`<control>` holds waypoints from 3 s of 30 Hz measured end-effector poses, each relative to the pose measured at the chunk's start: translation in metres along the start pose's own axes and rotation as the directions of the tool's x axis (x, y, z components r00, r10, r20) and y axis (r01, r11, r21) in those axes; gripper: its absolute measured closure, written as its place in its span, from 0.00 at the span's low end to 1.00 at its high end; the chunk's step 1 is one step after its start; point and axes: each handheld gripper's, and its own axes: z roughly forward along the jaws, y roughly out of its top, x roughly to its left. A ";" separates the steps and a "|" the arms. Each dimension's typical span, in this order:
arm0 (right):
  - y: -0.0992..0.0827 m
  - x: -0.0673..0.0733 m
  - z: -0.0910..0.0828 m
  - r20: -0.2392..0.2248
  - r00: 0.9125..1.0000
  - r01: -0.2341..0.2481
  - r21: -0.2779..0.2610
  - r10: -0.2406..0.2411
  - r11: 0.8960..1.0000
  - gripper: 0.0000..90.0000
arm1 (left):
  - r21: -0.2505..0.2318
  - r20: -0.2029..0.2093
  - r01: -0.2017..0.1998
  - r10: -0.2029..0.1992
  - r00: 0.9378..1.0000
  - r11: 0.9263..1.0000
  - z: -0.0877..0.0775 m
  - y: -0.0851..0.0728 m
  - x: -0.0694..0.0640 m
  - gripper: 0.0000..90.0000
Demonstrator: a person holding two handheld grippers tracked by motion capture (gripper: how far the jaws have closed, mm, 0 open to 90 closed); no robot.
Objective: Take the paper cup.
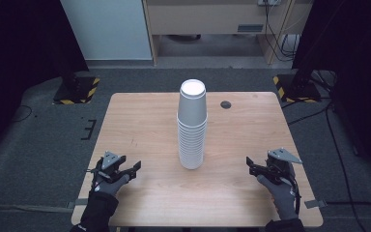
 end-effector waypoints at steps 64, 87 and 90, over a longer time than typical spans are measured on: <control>0.105 0.046 -0.042 -0.139 0.988 0.028 -0.281 -0.069 0.959 0.15 | 0.006 0.008 -0.004 0.004 1.000 1.000 0.003 0.000 0.000 0.29; 0.155 0.065 -0.048 -0.175 0.978 0.048 -0.333 -0.111 0.942 0.15 | 0.009 0.008 -0.001 0.001 1.000 1.000 0.004 0.000 0.000 0.29; 0.159 0.070 -0.048 -0.185 0.975 0.053 -0.338 -0.121 0.940 0.14 | 0.010 0.008 -0.001 0.001 1.000 1.000 0.004 0.000 0.000 0.29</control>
